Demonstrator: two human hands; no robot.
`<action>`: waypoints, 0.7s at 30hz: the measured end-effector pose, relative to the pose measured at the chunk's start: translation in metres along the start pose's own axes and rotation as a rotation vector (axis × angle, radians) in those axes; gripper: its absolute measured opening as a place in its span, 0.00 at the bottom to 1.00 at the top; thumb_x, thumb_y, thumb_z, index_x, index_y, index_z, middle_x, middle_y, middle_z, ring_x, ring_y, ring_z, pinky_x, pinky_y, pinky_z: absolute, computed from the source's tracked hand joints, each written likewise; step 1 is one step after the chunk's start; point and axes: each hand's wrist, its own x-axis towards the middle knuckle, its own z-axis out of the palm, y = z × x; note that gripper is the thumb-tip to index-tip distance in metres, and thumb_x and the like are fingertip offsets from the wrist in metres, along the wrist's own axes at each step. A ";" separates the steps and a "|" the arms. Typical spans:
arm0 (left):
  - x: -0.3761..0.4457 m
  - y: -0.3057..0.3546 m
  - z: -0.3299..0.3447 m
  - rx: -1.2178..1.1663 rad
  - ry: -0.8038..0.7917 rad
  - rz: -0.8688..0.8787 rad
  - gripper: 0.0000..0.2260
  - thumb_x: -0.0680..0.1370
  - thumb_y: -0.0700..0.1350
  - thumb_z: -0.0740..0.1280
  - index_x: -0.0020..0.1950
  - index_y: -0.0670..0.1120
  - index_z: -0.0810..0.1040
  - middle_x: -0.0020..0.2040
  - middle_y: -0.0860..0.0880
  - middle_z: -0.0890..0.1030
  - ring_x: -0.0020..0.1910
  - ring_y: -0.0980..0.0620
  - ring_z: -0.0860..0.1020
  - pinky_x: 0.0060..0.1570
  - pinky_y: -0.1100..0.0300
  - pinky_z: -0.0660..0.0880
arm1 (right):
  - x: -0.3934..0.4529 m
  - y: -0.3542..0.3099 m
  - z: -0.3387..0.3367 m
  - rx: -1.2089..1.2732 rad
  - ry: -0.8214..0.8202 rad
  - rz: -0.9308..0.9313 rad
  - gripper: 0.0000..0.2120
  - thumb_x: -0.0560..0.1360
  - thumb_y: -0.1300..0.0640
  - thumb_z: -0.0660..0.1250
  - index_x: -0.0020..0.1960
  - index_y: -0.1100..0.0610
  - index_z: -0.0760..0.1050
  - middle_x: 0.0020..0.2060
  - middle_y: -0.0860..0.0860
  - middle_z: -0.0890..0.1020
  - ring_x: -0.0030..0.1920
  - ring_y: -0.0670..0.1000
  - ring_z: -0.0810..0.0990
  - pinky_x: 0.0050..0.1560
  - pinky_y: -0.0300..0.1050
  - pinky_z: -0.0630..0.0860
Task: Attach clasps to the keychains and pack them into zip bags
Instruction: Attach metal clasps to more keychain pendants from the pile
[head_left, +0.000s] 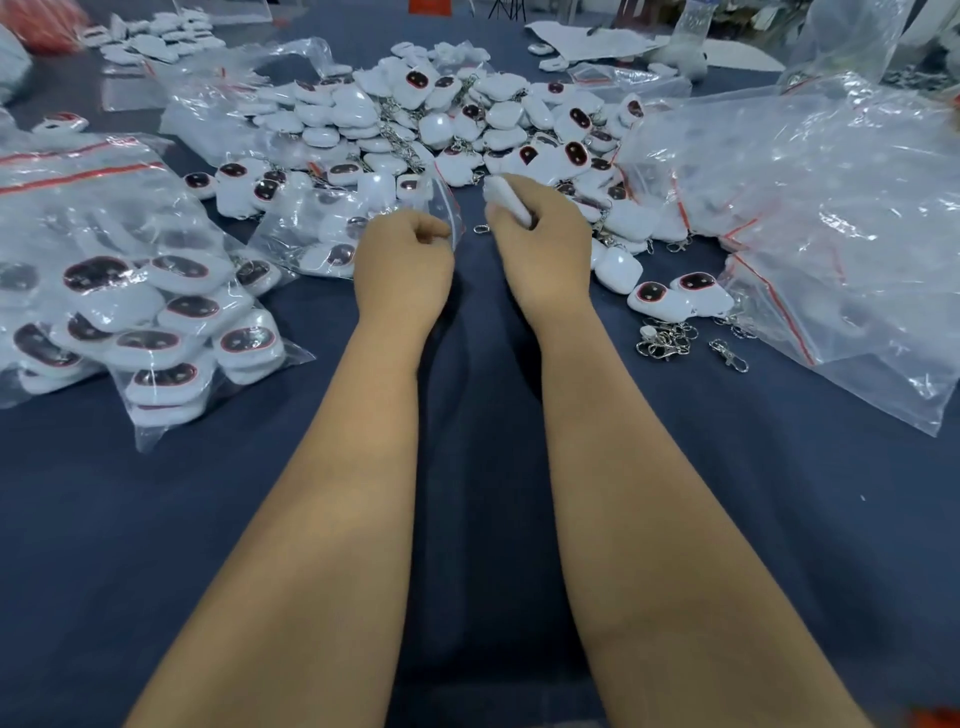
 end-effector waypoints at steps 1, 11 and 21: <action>-0.001 0.001 0.000 -0.025 -0.008 -0.005 0.12 0.75 0.40 0.62 0.41 0.55 0.80 0.36 0.57 0.79 0.41 0.51 0.79 0.44 0.58 0.76 | -0.002 -0.002 -0.003 0.132 0.003 0.020 0.10 0.75 0.62 0.61 0.35 0.60 0.69 0.30 0.47 0.66 0.34 0.46 0.62 0.36 0.43 0.61; -0.003 0.004 -0.002 -0.108 -0.118 0.009 0.11 0.72 0.48 0.64 0.32 0.47 0.78 0.26 0.52 0.74 0.29 0.53 0.70 0.36 0.57 0.69 | 0.001 -0.004 -0.005 0.431 -0.144 0.298 0.17 0.68 0.66 0.62 0.49 0.54 0.85 0.47 0.50 0.85 0.50 0.47 0.82 0.56 0.45 0.79; 0.000 -0.001 0.001 0.042 -0.113 0.063 0.12 0.74 0.52 0.71 0.32 0.52 0.77 0.27 0.55 0.76 0.29 0.56 0.74 0.33 0.61 0.70 | 0.002 -0.003 -0.001 0.625 -0.131 0.396 0.13 0.75 0.72 0.65 0.59 0.69 0.76 0.52 0.66 0.82 0.51 0.60 0.81 0.63 0.57 0.76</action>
